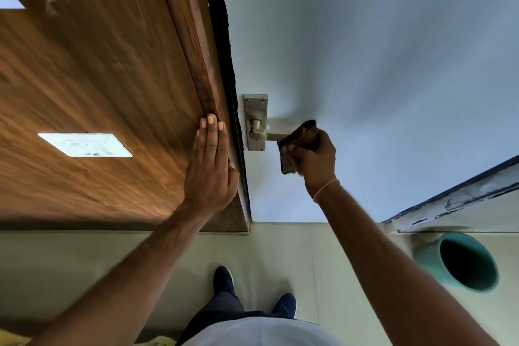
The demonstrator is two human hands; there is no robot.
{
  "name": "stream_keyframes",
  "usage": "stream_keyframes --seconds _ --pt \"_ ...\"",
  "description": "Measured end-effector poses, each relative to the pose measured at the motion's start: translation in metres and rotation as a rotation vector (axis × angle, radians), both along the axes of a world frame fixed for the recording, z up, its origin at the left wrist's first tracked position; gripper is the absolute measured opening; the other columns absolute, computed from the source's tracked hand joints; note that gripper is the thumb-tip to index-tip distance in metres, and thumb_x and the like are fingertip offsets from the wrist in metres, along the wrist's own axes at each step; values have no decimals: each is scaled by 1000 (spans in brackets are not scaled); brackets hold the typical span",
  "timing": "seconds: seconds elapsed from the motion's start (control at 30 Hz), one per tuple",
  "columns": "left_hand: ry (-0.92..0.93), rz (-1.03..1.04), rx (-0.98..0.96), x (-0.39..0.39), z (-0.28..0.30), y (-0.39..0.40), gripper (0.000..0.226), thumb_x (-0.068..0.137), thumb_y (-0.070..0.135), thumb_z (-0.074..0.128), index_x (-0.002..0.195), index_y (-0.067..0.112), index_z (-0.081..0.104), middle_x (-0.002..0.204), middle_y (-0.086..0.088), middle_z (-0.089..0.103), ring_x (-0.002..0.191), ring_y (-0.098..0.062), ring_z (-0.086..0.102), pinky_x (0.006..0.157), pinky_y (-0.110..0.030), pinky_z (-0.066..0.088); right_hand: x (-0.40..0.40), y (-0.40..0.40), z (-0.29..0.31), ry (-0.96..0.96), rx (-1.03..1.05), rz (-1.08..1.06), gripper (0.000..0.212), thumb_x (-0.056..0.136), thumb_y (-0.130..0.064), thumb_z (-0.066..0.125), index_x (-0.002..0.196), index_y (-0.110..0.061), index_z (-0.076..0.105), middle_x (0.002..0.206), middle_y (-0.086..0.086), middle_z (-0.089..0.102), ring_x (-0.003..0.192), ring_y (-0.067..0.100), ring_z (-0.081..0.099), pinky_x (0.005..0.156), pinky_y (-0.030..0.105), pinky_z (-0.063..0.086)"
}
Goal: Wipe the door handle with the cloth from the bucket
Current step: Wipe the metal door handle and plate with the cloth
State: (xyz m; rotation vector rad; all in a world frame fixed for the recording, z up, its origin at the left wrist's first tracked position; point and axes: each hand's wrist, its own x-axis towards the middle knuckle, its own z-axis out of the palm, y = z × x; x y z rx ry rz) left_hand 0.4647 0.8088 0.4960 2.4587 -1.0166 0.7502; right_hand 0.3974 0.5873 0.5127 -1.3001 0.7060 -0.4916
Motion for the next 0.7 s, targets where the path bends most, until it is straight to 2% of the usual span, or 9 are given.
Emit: stream_keyframes --seconds 0.03,0.1,0.23,0.3,0.4,0.47,0.57,0.7 --pt "2 -3 -3 0 0 1 77 100 15 44 167 -8 15 178 -24 3 168 -40 6 137 -54 18 3 3 -2 -53 172 -38 28 77 10 60 100 -5 59 87 22 70 67 30 63 46 25 45" --pt "2 -6 -2 1 0 2 78 99 14 47 167 -8 16 177 -24 4 168 -38 5 137 -54 19 8 14 -1 -133 467 -68 21 70 5 52 89 -4 54 78 22 60 56 31 55 43 25 37" --pt "-3 -20 8 3 0 4 80 99 13 47 168 -6 11 177 -24 5 168 -38 5 137 -54 18 17 35 -2 -195 810 -3 33 86 6 32 105 -2 57 88 17 61 63 30 66 62 31 32" --pt "-13 -29 8 4 -1 4 80 99 14 45 168 -5 9 177 -24 5 168 -38 4 137 -53 18 16 35 -4 -220 852 9 36 85 10 33 105 -1 60 87 16 65 67 31 69 68 34 38" --pt "-13 -30 5 5 -2 6 80 100 14 46 168 -4 9 178 -23 4 169 -35 1 137 -52 16 9 22 -11 -215 859 -38 43 77 15 41 113 0 59 105 21 63 84 37 65 79 45 50" --pt "-19 -31 3 6 -3 6 78 101 15 44 168 -4 11 178 -23 5 169 -35 2 138 -51 16 4 17 -14 -258 886 -57 40 88 19 30 103 0 62 103 20 65 90 36 64 85 48 51" --pt "-24 -37 7 6 -3 6 77 100 16 43 168 -5 12 178 -24 5 169 -36 3 137 -52 17 7 23 -11 -334 962 -55 47 92 20 22 102 0 63 105 20 67 95 35 65 93 47 51" --pt "-31 -47 13 8 -2 9 77 100 16 43 168 -5 12 177 -24 7 169 -37 4 138 -50 15 18 39 -15 -224 1070 -59 42 92 14 30 107 -4 65 104 17 68 88 28 66 115 37 43"
